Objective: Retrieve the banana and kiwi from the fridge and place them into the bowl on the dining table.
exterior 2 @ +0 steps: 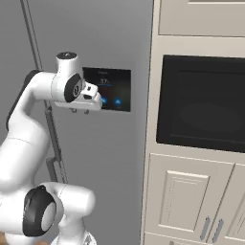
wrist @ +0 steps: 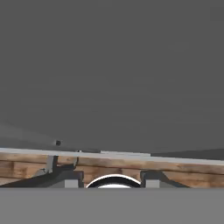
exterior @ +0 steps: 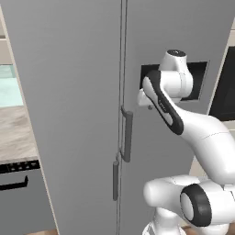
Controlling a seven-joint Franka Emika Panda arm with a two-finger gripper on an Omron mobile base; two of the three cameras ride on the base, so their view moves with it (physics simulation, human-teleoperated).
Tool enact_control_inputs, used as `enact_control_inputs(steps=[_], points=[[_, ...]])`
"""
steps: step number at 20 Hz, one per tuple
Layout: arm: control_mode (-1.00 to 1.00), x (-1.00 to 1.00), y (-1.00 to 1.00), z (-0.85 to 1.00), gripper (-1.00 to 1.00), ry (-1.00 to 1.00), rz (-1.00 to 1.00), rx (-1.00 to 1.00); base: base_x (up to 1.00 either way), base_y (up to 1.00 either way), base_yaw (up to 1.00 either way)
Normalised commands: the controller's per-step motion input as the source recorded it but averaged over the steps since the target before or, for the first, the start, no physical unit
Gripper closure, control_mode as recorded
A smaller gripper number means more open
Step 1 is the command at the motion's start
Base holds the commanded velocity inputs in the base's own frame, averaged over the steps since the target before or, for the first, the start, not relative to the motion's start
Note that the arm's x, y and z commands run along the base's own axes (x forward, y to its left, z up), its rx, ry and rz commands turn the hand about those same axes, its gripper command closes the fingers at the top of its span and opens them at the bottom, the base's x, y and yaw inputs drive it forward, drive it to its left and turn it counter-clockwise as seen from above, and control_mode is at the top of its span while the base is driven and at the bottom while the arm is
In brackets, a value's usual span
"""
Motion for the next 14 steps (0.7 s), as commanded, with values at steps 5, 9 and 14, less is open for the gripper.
enact_control_inputs(steps=[5, 9, 14], points=[[-1.0, -0.66, -0.02, -0.06, -1.0, -0.12, -0.01, 0.0, 0.0, 0.0, 0.0], [-1.0, -0.91, -0.01, -0.24, -1.0, -0.29, -0.03, 0.0, 0.0, 0.0, 0.0], [-1.0, -0.76, -0.01, -0.23, -1.0, -0.31, -0.01, 0.0, 0.0, 0.0, 0.0]])
